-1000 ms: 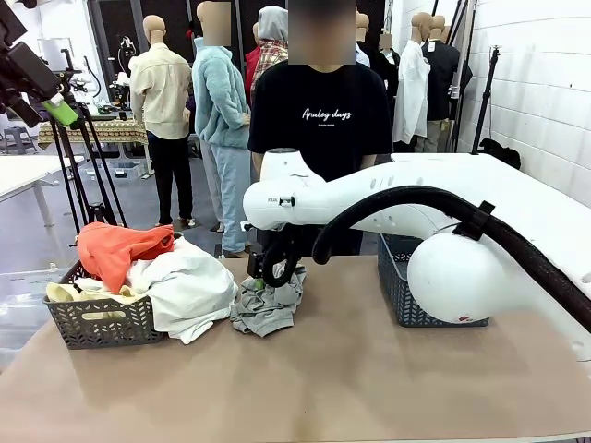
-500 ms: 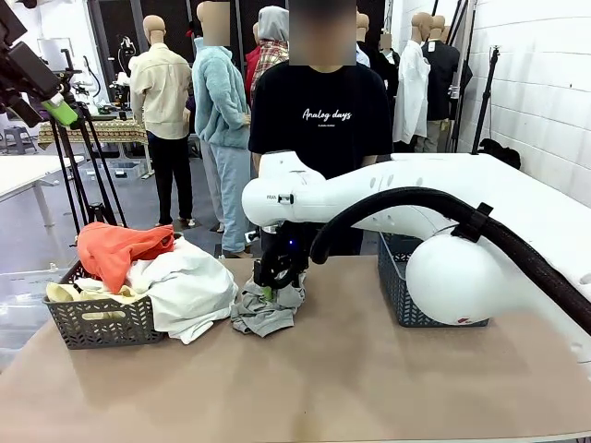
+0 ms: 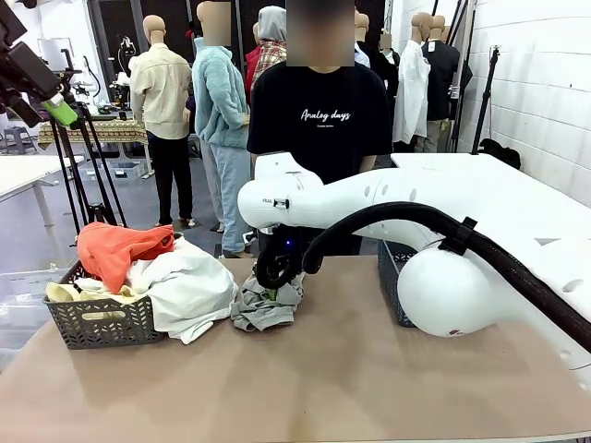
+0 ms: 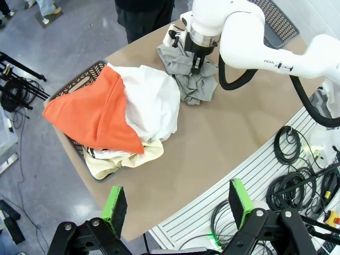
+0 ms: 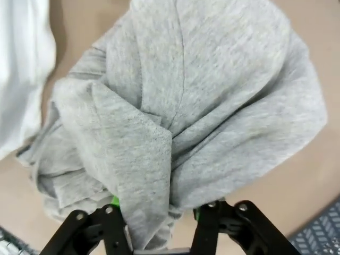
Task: Sort the tops and bottoms.
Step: Lift clothes from the center of the table with your right hand.
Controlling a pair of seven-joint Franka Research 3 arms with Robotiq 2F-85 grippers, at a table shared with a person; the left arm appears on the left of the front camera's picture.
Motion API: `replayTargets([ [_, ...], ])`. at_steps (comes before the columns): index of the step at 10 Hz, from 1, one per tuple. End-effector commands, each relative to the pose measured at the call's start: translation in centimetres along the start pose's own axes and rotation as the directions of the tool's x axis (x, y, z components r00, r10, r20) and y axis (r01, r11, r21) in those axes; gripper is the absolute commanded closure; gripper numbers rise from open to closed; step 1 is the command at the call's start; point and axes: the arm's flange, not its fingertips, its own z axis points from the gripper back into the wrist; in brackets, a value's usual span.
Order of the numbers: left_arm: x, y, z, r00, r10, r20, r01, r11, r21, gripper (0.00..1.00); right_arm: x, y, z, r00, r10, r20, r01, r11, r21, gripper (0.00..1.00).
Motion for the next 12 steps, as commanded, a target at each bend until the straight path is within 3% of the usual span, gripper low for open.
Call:
replayTargets([
  [1,0.0,0.0,0.1,1.0,0.007,0.004,-0.008,1.0,0.003,0.0,1.7,-0.2,0.1,0.999,0.005,0.032,-0.003,0.999,-0.047,1.0],
  [7,0.0,0.0,0.1,1.0,0.007,0.004,-0.008,1.0,0.003,0.0,0.8,-0.8,2.1,0.999,0.0,0.051,0.0,1.0,0.001,1.0],
  [9,0.0,0.0,0.1,1.0,0.007,0.004,-0.008,1.0,0.003,0.0,-1.3,-1.7,7.5,0.985,-0.052,0.165,0.046,0.998,0.042,1.0],
  [12,0.0,0.0,0.1,1.0,0.007,0.004,-0.008,1.0,0.003,0.0,-6.6,-1.7,18.6,0.93,-0.036,0.366,0.034,0.999,0.013,1.0],
])
